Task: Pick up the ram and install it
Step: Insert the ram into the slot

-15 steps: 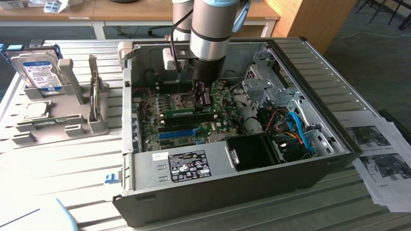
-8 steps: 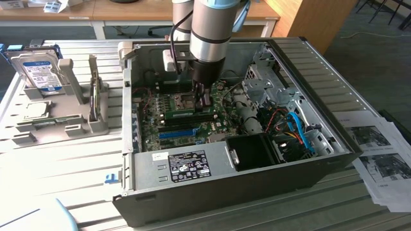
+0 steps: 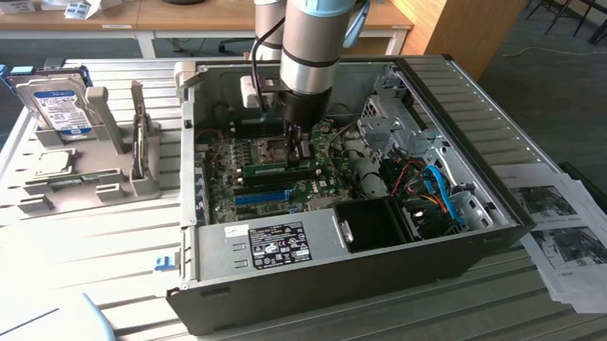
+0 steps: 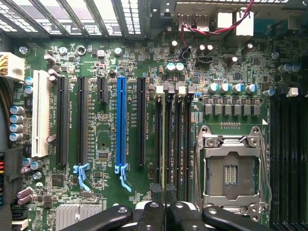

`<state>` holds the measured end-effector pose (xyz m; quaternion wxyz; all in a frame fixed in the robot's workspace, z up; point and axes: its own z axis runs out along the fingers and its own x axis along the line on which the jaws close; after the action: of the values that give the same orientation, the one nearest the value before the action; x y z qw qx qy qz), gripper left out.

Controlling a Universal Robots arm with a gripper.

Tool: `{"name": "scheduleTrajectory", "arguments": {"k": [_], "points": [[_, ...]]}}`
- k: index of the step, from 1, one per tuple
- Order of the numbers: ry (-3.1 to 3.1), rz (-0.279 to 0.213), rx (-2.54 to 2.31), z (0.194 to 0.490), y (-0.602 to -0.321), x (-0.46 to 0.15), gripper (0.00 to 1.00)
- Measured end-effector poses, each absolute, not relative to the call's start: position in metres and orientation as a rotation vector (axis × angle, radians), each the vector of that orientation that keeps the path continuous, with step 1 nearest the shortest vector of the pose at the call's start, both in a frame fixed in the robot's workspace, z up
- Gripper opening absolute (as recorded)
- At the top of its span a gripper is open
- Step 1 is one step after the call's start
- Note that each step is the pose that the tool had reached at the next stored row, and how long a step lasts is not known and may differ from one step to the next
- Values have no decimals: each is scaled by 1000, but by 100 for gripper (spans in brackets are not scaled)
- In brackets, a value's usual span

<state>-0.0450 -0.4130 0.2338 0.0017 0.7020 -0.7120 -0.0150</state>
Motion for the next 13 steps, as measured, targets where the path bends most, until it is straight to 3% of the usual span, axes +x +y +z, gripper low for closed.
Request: {"name": "scheduleTrajectory", "arguments": {"k": [13], "points": [[-2247,-47,2191,233,-414,-45,11]]}}
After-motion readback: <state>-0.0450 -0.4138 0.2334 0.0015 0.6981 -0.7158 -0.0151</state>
